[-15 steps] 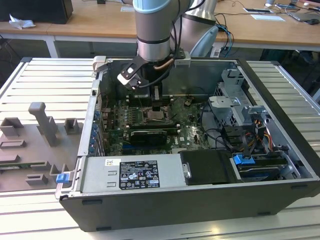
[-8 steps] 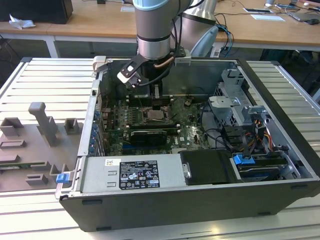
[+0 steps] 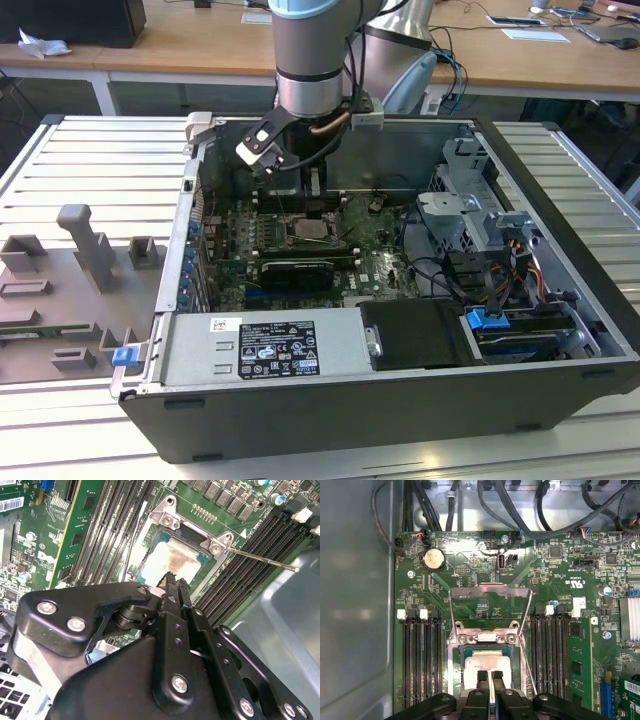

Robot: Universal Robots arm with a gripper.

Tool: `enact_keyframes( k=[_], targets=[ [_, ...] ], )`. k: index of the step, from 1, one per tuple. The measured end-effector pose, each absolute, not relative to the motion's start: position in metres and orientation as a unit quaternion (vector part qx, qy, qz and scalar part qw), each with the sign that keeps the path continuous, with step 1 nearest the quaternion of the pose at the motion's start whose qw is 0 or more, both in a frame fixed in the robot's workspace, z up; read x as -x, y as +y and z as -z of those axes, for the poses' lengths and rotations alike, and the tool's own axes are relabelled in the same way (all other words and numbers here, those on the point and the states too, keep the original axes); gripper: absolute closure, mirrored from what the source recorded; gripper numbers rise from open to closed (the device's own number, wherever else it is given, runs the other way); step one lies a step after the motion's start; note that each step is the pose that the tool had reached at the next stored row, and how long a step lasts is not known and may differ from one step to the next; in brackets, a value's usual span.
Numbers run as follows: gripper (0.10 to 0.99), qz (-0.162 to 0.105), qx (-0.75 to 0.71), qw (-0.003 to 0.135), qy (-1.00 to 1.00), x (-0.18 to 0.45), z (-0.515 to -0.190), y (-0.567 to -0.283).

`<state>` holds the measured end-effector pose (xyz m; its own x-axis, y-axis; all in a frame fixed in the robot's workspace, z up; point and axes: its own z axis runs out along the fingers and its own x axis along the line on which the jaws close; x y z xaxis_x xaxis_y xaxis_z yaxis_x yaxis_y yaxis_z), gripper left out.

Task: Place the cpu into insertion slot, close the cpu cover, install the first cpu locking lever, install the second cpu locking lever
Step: 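Close the cpu cover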

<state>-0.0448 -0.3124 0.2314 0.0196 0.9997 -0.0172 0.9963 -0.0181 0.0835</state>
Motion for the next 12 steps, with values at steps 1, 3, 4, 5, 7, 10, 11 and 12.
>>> enact_keyframes(
  k=[1, 3, 4, 5, 7, 10, 11, 12],
  targets=[
    [0.918, -0.023, -0.713, 0.036, 0.7, 0.0448, -0.2315, -0.3123],
    [0.918, -0.023, -0.713, 0.036, 0.7, 0.0448, -0.2318, -0.3124],
    [0.918, -0.023, -0.713, 0.036, 0.7, 0.0448, -0.2318, -0.3124],
    [0.918, -0.023, -0.713, 0.036, 0.7, 0.0448, -0.2318, -0.3124],
    [0.918, -0.023, -0.713, 0.036, 0.7, 0.0448, -0.232, -0.3124],
    [0.918, -0.023, -0.713, 0.036, 0.7, 0.0449, -0.2323, -0.3124],
    [0.918, -0.023, -0.713, 0.036, 0.699, 0.0449, -0.2326, -0.3124],
    [0.918, -0.023, -0.713, 0.036, 0.699, 0.0449, -0.2329, -0.3124]
  ],
)
